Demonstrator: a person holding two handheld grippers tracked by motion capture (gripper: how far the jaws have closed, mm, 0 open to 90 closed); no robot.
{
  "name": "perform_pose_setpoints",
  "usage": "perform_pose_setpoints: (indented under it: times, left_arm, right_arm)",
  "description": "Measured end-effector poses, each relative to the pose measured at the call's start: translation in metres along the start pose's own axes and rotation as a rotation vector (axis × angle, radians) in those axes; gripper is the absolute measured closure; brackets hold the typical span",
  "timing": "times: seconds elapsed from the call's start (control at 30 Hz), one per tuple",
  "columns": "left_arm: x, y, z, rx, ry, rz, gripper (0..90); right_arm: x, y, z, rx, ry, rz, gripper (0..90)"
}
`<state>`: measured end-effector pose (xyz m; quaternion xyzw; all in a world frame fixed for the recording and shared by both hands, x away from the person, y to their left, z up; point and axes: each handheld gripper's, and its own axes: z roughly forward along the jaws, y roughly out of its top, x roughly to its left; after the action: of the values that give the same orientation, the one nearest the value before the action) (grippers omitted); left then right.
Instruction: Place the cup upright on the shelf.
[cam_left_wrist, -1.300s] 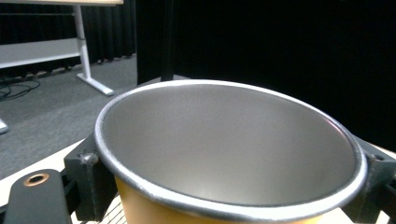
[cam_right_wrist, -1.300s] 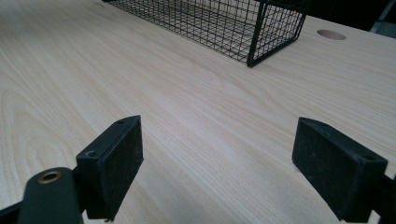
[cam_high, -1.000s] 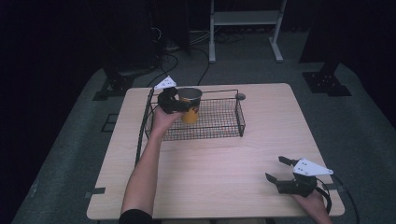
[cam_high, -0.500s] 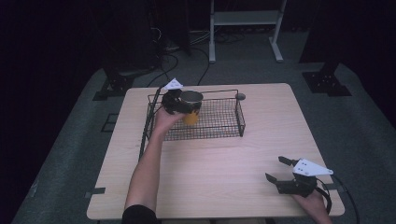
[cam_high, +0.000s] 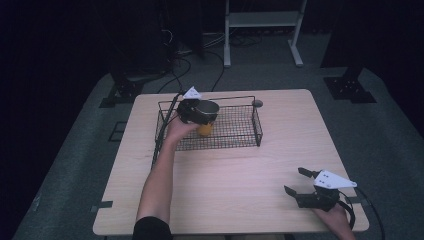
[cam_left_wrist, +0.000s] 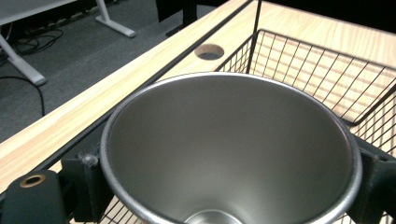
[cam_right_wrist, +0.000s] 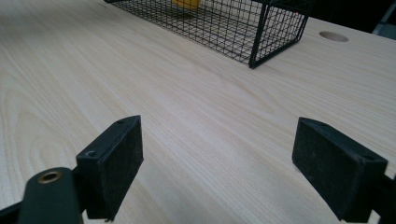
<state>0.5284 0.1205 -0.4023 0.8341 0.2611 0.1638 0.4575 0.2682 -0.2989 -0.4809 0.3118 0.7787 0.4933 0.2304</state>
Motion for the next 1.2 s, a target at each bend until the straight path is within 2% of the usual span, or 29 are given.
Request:
perform_pose_setpoints:
  times: [0.1,0.13,0.2,0.27,0.3,0.43,0.73,1.2]
  left_arm:
    - [0.0,-0.002,0.002,0.04,0.0,0.008,9.9]
    - [0.0,-0.002,0.002,0.04,0.0,0.008,9.9]
    - [0.002,-0.004,0.005,0.066,-0.001,-0.001,9.7]
    - [0.002,-0.004,0.004,0.06,-0.001,-0.007,9.6]
    - [0.002,-0.004,0.004,0.063,0.014,0.001,9.1]
    - [0.002,-0.003,0.003,0.068,0.031,0.015,6.9]
    - [0.003,-0.004,0.001,0.078,0.036,0.017,1.5]
    - [0.004,-0.002,-0.007,0.065,0.043,0.018,1.5]
  right_arm:
    - [0.0,0.0,0.0,0.0,0.0,0.001,15.3]
    - [0.0,0.0,0.0,0.0,0.0,0.001,15.3]
    - [0.0,0.0,0.0,0.0,0.001,0.0,15.3]
    - [0.0,0.0,0.0,0.0,0.001,0.0,15.4]
    - [0.0,0.0,0.0,-0.001,0.001,0.0,15.4]
    - [0.0,0.0,0.0,-0.001,0.001,0.0,15.3]
    - [0.0,0.0,0.0,-0.001,0.002,-0.001,15.3]
    - [0.0,0.0,0.0,-0.002,0.004,0.001,15.3]
